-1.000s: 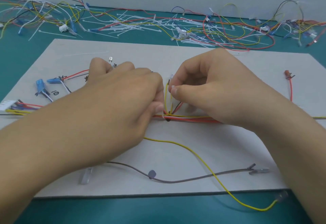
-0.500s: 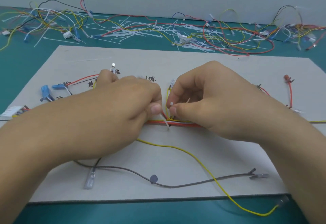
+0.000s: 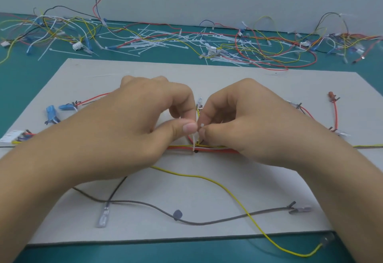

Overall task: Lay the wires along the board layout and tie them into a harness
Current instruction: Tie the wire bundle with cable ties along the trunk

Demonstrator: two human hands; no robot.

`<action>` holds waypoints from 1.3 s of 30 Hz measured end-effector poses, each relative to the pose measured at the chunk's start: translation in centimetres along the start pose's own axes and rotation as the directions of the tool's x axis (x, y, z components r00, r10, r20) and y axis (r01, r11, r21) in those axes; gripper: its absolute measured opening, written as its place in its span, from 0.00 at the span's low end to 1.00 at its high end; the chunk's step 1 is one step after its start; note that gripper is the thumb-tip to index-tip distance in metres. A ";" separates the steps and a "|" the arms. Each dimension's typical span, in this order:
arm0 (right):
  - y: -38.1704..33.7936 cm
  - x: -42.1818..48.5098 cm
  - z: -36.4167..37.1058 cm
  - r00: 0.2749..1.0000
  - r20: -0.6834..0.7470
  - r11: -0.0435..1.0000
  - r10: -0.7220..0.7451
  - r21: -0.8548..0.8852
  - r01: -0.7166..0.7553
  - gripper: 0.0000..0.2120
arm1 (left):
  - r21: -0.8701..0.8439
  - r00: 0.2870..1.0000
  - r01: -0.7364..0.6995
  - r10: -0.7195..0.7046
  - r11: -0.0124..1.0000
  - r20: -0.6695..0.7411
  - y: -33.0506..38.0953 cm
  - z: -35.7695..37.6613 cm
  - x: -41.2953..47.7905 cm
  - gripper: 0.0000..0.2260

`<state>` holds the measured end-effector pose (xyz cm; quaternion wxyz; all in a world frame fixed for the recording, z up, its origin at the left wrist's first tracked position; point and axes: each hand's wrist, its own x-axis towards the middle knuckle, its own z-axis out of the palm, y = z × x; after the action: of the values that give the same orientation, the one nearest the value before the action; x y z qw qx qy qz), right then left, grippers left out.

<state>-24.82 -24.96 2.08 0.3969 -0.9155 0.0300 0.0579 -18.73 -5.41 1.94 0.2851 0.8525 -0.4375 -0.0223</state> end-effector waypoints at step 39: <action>0.5 0.2 -1.1 0.989 0.138 0.997 -0.054 0.069 0.045 0.01 | -0.542 0.970 0.236 -0.161 0.806 0.182 -0.4 0.4 0.1 0.06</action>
<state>-24.61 -26.08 2.47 0.4291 -0.8962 -0.0189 0.1111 -18.44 -5.53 1.38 0.4898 0.7693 -0.3372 -0.2335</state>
